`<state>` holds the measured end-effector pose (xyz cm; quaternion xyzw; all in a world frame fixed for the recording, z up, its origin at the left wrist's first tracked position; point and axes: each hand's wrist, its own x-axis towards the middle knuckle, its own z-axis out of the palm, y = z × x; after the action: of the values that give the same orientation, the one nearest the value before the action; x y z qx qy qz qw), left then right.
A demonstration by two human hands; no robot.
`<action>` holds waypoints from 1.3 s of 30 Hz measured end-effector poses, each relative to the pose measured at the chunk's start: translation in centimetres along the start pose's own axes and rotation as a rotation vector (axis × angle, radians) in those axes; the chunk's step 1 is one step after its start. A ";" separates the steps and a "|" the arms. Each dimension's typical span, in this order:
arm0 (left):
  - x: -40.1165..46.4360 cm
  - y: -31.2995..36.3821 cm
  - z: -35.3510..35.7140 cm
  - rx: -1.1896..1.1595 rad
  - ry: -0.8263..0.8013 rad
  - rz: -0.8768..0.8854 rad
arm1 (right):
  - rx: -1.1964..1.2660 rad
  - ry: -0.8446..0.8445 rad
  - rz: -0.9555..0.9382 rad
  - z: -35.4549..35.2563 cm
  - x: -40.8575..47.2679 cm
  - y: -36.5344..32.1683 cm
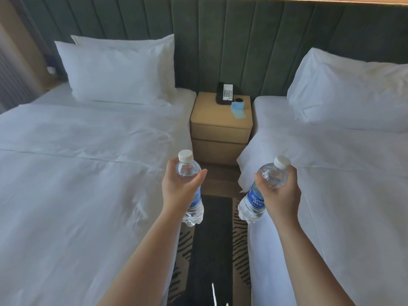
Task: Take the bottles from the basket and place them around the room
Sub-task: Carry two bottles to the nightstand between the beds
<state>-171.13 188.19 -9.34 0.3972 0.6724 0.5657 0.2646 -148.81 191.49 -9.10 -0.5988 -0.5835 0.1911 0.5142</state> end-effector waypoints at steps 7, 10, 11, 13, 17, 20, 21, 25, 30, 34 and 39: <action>9.2 -0.4 5.6 0.004 -0.028 -0.022 | -0.019 -0.027 0.032 5.6 8.7 3.0; 14.1 -0.9 8.1 -0.012 -0.037 -0.025 | -0.019 -0.027 0.044 8.8 12.9 4.4; 15.9 -1.0 8.9 -0.013 -0.036 -0.026 | -0.019 -0.028 0.048 10.0 14.4 4.8; 20.0 -1.4 10.5 -0.023 -0.036 -0.040 | -0.024 -0.031 0.053 12.7 17.4 5.4; 28.2 -1.6 13.3 -0.050 -0.038 -0.051 | 0.005 -0.053 0.078 18.2 23.9 6.1; 35.1 -1.3 15.4 -0.007 -0.026 -0.031 | 0.020 -0.063 0.119 22.4 29.7 5.9; 37.3 -1.2 16.1 0.001 -0.030 -0.030 | 0.034 -0.050 0.124 23.7 31.6 5.7; 44.6 -1.0 18.9 -0.006 -0.044 -0.043 | 0.087 -0.036 0.118 27.9 37.9 6.0; 51.6 -1.3 22.5 -0.040 -0.063 -0.081 | 0.065 -0.041 0.119 31.6 44.6 7.3; 57.2 -2.3 26.2 -0.029 -0.035 -0.081 | 0.052 -0.050 0.119 35.2 50.7 9.2; 65.9 -2.7 32.0 -0.053 0.012 -0.087 | 0.050 -0.092 0.139 40.5 59.8 12.8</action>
<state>-181.89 260.62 -12.88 0.3573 0.6752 0.5737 0.2954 -161.22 263.67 -13.74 -0.6155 -0.5583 0.2682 0.4874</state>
